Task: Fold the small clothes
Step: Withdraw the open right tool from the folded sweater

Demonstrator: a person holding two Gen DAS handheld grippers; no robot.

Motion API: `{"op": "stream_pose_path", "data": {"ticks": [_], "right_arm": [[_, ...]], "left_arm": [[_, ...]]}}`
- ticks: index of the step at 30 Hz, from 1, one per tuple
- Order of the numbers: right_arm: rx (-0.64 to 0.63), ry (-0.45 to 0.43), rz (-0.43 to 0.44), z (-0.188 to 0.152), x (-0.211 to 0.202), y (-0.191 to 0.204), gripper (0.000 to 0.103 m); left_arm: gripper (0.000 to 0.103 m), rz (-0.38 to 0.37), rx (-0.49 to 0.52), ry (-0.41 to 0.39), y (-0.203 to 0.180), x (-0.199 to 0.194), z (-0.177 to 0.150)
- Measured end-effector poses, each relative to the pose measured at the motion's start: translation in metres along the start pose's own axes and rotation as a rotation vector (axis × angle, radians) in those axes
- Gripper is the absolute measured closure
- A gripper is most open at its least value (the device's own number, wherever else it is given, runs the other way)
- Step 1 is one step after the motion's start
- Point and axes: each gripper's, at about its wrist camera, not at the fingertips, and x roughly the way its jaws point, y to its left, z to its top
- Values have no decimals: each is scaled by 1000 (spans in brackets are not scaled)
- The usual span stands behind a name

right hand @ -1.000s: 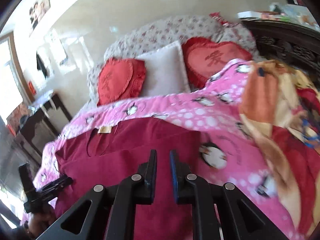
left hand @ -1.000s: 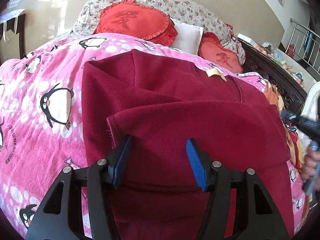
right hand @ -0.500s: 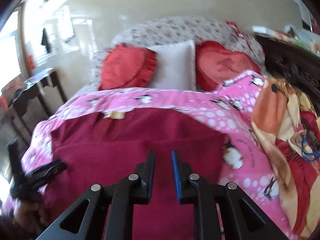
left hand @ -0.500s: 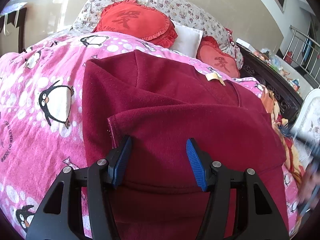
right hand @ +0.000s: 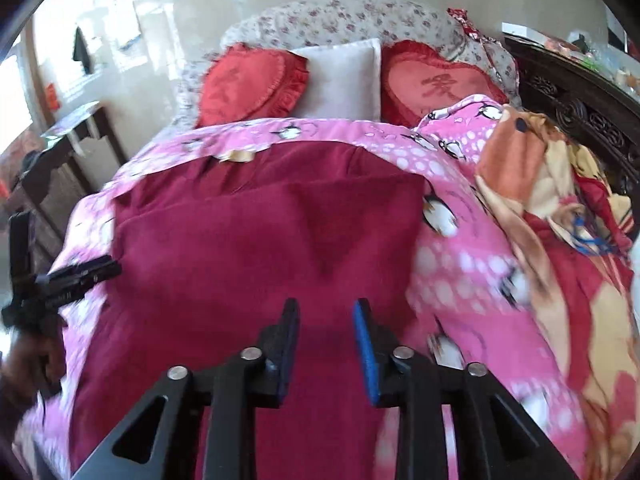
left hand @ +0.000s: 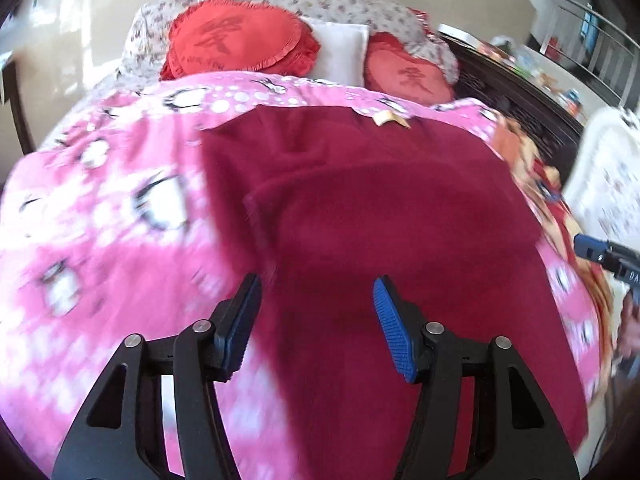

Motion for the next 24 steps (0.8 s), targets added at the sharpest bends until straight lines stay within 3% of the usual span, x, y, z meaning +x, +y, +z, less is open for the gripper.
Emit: {"op": "stream_pose_path", "data": {"ticks": [2,7,10,14,16,20,21,24], "right_arm": [[13,6,51,-31,-26,-2,51],[5,10,92,-110,-64,3,50],[39,9,97,-141,-75,8,50],[73,-1,125,-159,-79,13,50],[67,-11,134,-162,-81,14,50],[81,-30,127,-164,-89,9,50],[87,-30,121,-166,-91,5,50],[99,-9,105,-178,-94,-2,50]], "left_arm": [[31,-41,-7,38,10,-26,-35],[31,-139,-92,197,14,-48,-128],[29,-178,-127,151,5,-69,-156],[26,-476,-293,189,3,-70,-182],[26,-499,-274,172,2,-72,-185],[26,-739,-385,209,5,-73,-188],[26,-735,-366,206,3,-78,-189],[28,-565,-285,193,-7,-83,-189]]}}
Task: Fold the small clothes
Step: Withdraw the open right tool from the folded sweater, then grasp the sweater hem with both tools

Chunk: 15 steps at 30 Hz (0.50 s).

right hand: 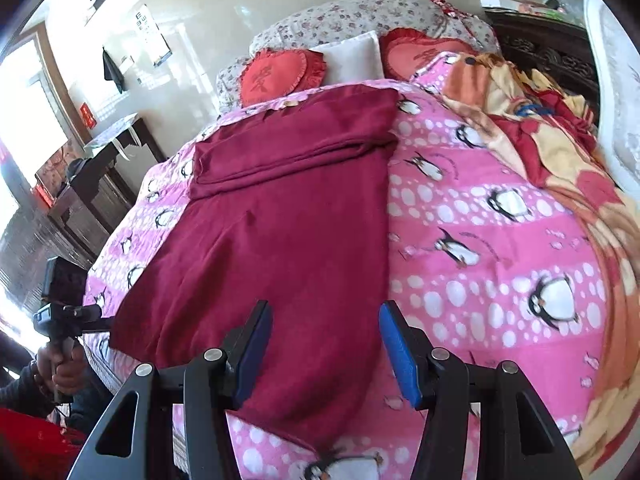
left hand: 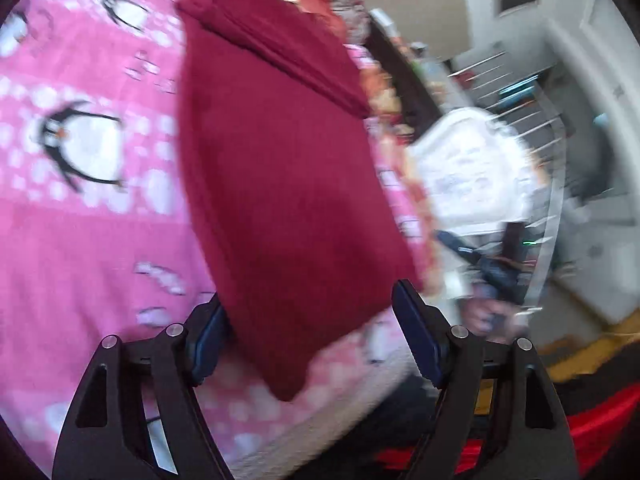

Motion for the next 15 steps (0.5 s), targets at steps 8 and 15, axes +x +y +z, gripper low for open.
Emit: {"op": "stream_pose_path", "data": {"ticks": [8,15], "right_arm": [[8,61,51,-46,8,-1,50],[197,67,213,-58,31,-21,50]], "left_arm": [[47,167,56,-56,-17,15,-9],[47,147,15,-89,-9,22,-6]]}}
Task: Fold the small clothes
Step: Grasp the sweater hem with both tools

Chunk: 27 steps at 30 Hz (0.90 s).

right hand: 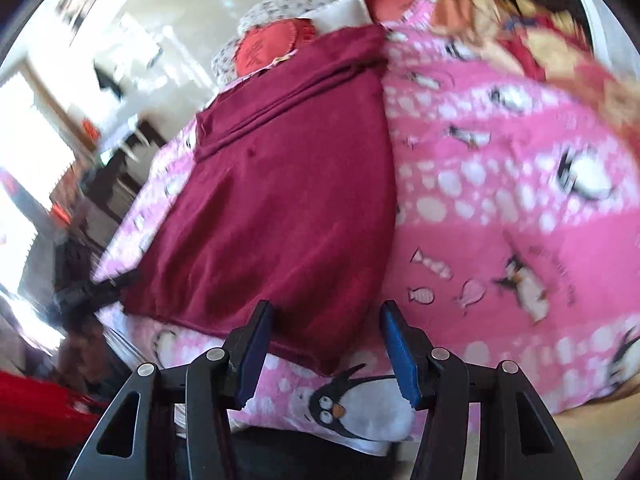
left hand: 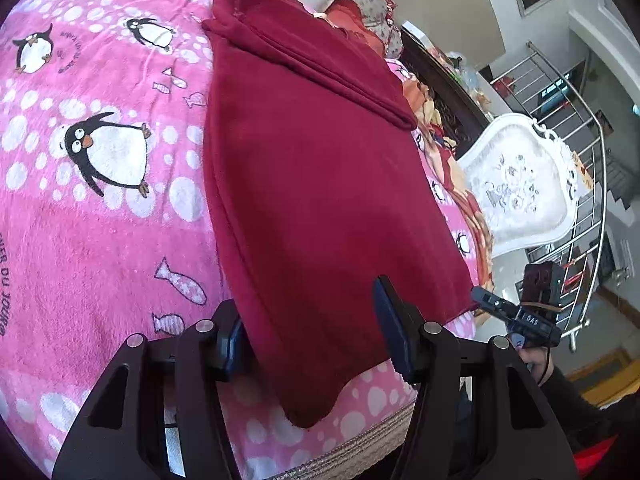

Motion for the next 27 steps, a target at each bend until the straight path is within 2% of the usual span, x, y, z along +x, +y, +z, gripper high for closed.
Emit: {"op": "stream_pose_path", "data": {"ticks": [2,4,6,10,11,12,13,14,16,17,19,22,25,27], "right_arm": [[37,-28,118,2,-2,-3,55],[44,-48,162,4,-4,-6,62],[66,-28,134,4,1,-11,83],[30,-14,104,2,6,-6,84],[25,-8,94,2,9,-5,84],[34,-5,92,2,11,-6,83],[48,-2,97,2,12,-7,82],[51,-4,99,3,13,-8,80],[15,-6,61,5,11,-2,82],[-22,-12,36,5,7,5,95],[-95,-31,-12,5,-5,21,96],[-129,-47,-14,3,-28,33,97],[-156,-24,-2,-7,-48,39,97],[-192,23,23,-21,-59,48,97]], "left_arm": [[47,5,-3,-3,-3,2,1],[47,9,0,-5,-5,0,0],[47,13,-3,-6,-4,-1,0],[48,32,-17,-19,-3,-1,3],[56,42,-18,-23,-4,1,4],[71,55,-20,-21,-3,1,5],[79,71,-30,-11,-1,3,5],[97,98,-50,2,3,5,6],[98,114,-66,-2,6,2,5],[98,127,-55,-12,5,-3,4],[99,160,-5,-26,-5,-10,1],[99,155,30,-24,-16,-23,-4],[99,131,56,-2,-24,-40,-14],[99,131,92,24,-31,-53,-28]]}}
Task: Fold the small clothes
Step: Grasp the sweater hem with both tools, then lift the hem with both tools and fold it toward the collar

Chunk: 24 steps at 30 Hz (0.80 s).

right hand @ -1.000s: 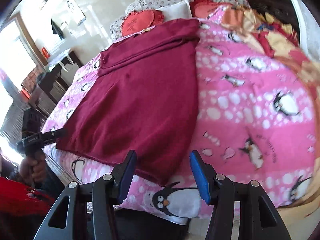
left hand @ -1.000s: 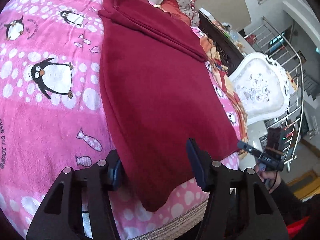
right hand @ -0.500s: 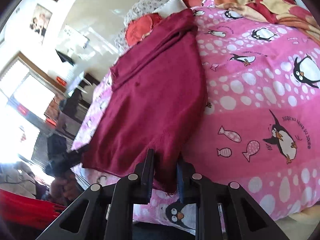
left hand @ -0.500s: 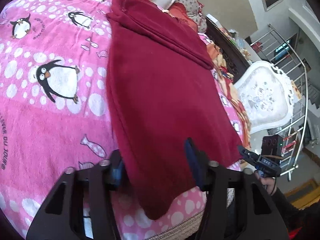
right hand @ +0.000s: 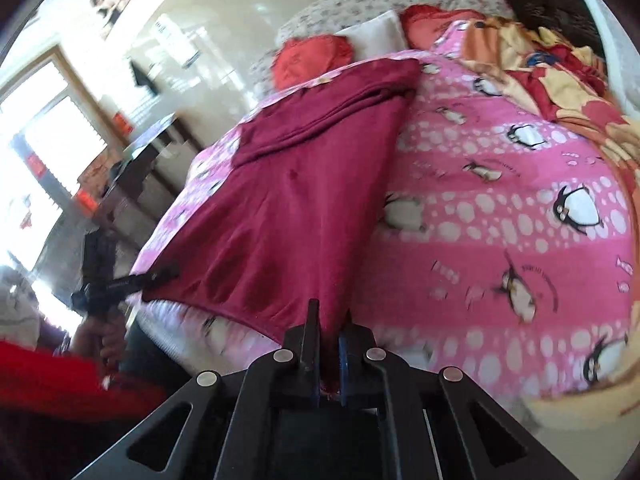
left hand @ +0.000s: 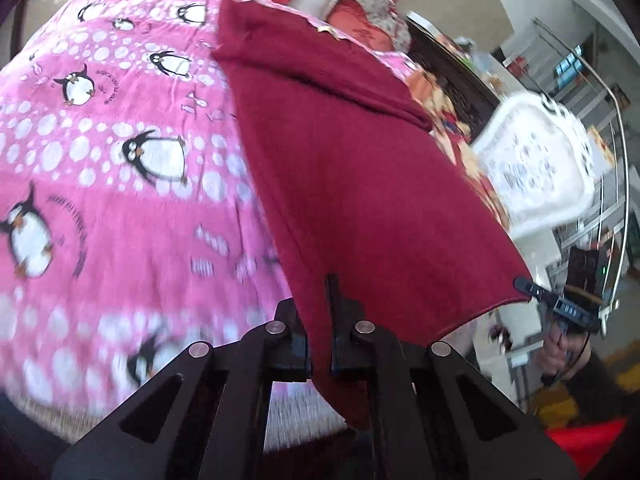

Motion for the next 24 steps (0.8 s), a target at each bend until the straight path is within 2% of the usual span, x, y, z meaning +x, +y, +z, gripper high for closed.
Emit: {"op": "stream_pose_path", "data": {"ticks": [3,6,8,12,17,20,22,24], "right_arm": [[-5,53,42,-20,-13,8,97],[24,77,91,-34,-24,10,97],[22,95,108,-40,-32,11,97],[62,65,95,-40,-32,1,97],[123,-41,59,-1,-13,-19,97],[134,-110,44,35,1,-24,97],[136,-165,32,67,14,-27,97],[158,-208,26,91,24,-34,97]], "left_arm": [[99,-7,5,40,-4,-12,-20],[99,-57,-51,63,-1,-22,-39],[99,-62,-49,67,-3,-25,-47],[99,-94,-92,51,-1,-16,-42],[99,-179,-249,-73,14,-10,-3],[99,-178,-244,-146,10,-3,30],[99,-167,-223,-201,8,3,64],[99,-163,-243,-231,11,12,96]]}}
